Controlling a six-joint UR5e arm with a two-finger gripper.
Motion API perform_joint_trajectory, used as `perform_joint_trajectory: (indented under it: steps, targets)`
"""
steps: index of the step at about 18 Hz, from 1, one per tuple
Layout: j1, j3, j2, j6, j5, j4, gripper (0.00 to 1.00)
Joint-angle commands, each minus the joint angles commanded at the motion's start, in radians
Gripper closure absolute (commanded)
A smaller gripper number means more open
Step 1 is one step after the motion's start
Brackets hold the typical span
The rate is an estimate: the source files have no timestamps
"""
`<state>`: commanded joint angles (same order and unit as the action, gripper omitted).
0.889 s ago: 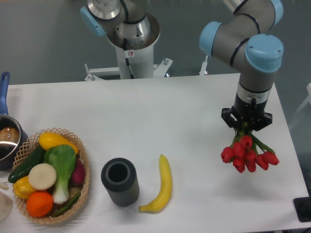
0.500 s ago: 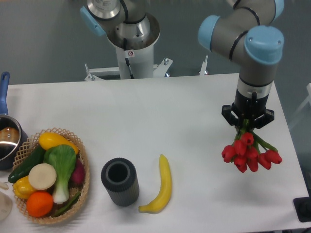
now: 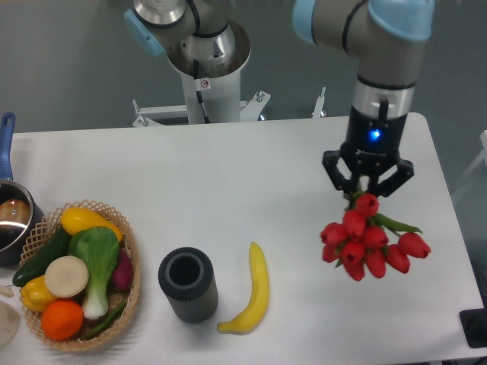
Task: Insert the flowers into the vase
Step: 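Lift the red tulip bunch with the gripper and start moving toward the vase, then carry the tulips over the black vase and lower stems into it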
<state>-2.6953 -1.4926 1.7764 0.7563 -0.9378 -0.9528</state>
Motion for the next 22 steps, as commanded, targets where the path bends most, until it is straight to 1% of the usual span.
perform_joint_trajectory:
  steps: [2,3,7,12,14,17,20,22]
  targets:
    - [0.005,0.000,0.000,-0.038,0.109,0.019,1.00]
    - [0.006,0.000,-0.002,-0.057,0.141,0.040,1.00]
    - [0.037,0.000,0.000,-0.100,0.246,0.182,1.00]
    - [0.077,0.003,0.008,-0.098,0.421,0.270,1.00]
    - [0.083,0.005,0.015,-0.091,0.471,0.279,1.00]
    - [0.095,0.035,0.057,-0.089,0.548,0.279,1.00]
    - [0.132,0.074,0.106,-0.088,0.564,0.279,1.00]
    - [0.155,0.077,0.132,-0.068,0.571,0.285,1.00]
